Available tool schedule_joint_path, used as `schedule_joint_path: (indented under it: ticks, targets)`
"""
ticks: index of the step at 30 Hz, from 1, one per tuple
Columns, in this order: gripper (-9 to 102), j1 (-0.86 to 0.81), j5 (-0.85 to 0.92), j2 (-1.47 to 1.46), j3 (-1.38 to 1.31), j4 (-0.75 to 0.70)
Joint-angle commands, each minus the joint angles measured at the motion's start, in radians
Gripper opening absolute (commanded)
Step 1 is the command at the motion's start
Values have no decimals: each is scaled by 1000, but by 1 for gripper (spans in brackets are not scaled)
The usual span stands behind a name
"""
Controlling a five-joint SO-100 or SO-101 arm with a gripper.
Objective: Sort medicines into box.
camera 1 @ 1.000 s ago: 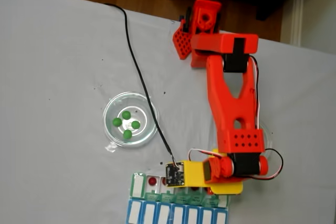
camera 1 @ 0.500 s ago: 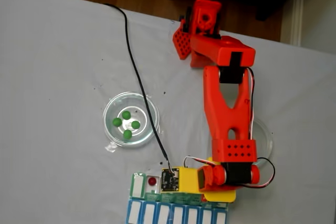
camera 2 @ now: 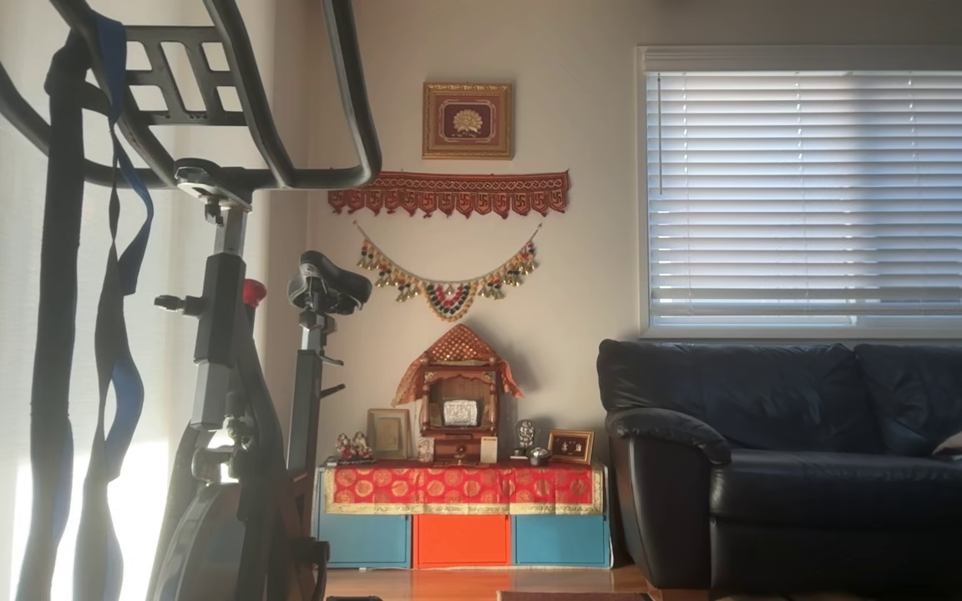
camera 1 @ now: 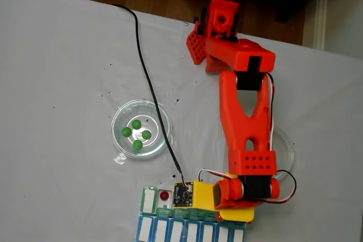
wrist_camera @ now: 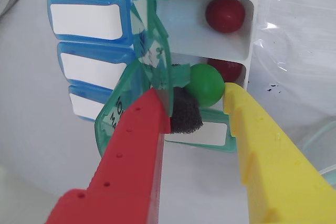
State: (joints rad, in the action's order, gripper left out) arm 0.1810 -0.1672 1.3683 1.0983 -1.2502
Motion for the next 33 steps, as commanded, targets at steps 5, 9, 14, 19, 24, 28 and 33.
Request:
schedule_joint_path:
  ticks: [5, 9, 14, 19, 24, 28, 33]
  targets:
    - [1, 35, -58, 158, 94, 104]
    - [1, 58, -80, 170, 141, 140]
    - [1, 61, -103, 170, 143, 149]
    - [3, 46, -123, 172, 135, 155]
    - [23, 37, -100, 179, 133, 124]
    - [27, 34, -97, 196, 146, 114]
    - [30, 29, -97, 199, 143, 94]
